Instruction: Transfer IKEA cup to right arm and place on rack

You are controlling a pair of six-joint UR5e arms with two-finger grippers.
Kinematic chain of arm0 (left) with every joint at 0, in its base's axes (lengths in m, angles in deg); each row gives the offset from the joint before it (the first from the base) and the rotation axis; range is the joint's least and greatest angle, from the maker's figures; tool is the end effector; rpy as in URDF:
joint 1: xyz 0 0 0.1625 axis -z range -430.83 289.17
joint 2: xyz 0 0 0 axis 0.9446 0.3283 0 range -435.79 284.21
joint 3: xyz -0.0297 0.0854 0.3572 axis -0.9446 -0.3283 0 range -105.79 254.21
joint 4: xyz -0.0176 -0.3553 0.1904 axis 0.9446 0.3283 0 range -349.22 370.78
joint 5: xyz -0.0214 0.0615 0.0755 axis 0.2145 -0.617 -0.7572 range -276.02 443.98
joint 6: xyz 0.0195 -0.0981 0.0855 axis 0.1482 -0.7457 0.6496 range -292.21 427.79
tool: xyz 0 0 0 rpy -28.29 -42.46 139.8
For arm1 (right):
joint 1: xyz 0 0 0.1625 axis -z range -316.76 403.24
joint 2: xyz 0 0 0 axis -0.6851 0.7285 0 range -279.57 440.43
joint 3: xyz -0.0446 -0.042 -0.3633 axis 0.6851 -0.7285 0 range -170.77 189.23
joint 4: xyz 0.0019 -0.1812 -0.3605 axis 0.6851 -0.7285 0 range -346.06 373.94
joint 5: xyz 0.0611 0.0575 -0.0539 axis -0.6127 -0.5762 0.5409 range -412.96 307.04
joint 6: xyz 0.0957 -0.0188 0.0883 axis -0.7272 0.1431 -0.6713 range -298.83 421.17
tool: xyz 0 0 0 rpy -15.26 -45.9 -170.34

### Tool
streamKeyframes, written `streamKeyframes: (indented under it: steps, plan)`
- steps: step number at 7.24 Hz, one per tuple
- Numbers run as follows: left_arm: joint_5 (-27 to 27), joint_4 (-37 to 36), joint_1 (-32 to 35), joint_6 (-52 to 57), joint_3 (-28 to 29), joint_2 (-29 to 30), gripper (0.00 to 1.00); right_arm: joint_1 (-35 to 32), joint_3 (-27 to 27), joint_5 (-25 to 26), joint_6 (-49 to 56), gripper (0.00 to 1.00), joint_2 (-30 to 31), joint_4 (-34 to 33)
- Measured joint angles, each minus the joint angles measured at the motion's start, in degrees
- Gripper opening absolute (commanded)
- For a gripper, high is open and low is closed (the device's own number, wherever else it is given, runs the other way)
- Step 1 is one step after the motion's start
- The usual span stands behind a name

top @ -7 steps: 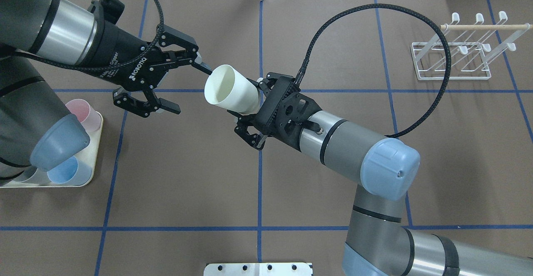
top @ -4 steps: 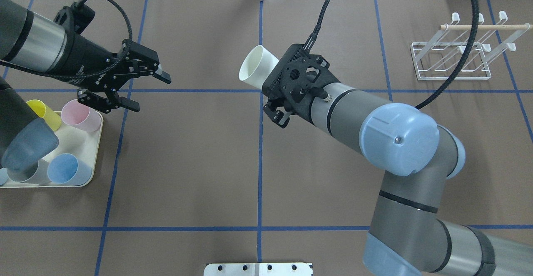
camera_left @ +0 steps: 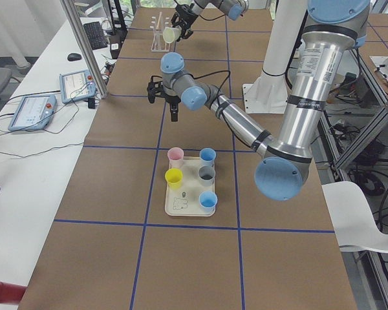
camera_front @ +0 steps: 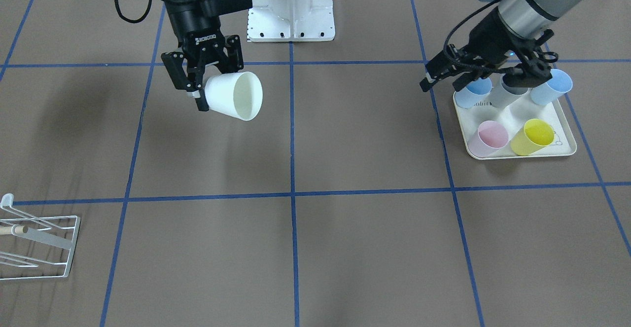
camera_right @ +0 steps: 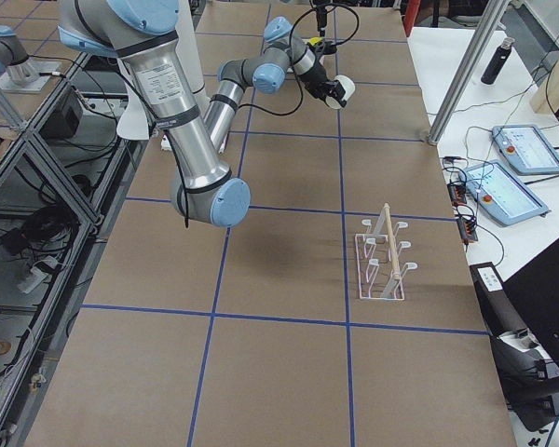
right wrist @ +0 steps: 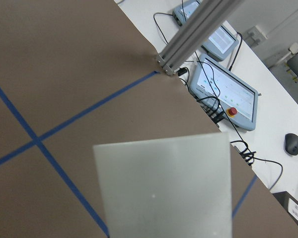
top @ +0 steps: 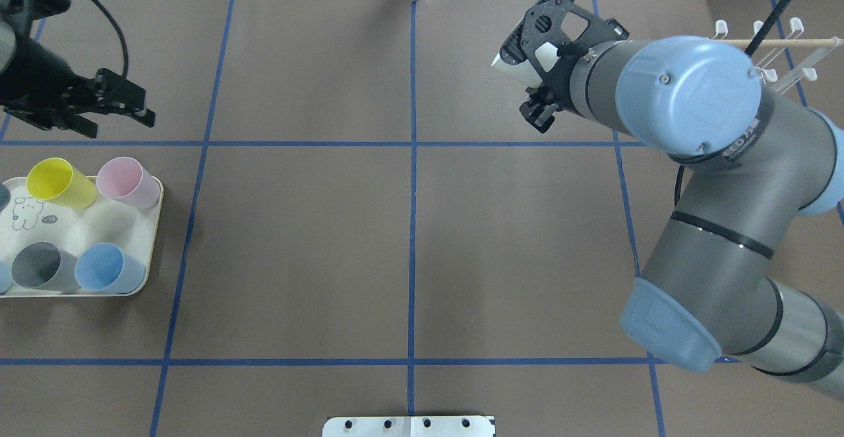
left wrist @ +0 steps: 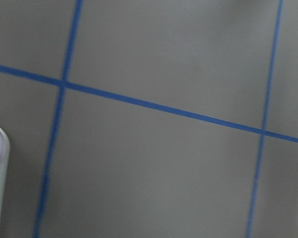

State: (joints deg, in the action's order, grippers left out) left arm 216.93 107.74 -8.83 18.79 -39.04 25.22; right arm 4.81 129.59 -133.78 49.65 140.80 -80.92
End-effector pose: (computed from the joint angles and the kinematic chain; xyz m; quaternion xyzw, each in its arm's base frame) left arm 0.2072 -0.4829 0.3165 0.0430 0.4721 -0.0321 0.8799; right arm -0.3241 -0.4542 0.1454 0.4301 -0.1808 -0.2678 0.8430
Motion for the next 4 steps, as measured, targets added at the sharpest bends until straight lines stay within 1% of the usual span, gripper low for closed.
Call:
streamKeyframes:
  steps: [1,2,3,4]
  plan:
    - [-0.65,-1.03,3.2,10.37,0.47,-3.41,1.0,-3.22,-0.05,-1.0,4.53,0.0,0.03,-3.87]
    - [-0.87,-1.37,6.23,18.94,1.07,-6.34,1.0,-6.6,-0.3,-1.37,11.2,0.0,0.09,-7.53]
    - [-0.92,-1.5,8.73,25.54,1.76,-8.49,1.0,-10.05,-1.2,-1.44,19.77,0.0,0.41,-10.04]
    - [-0.93,-1.51,10.29,29.42,2.27,-9.72,1.0,-13.59,-2.88,-1.4,29.84,0.0,1.08,-11.05]
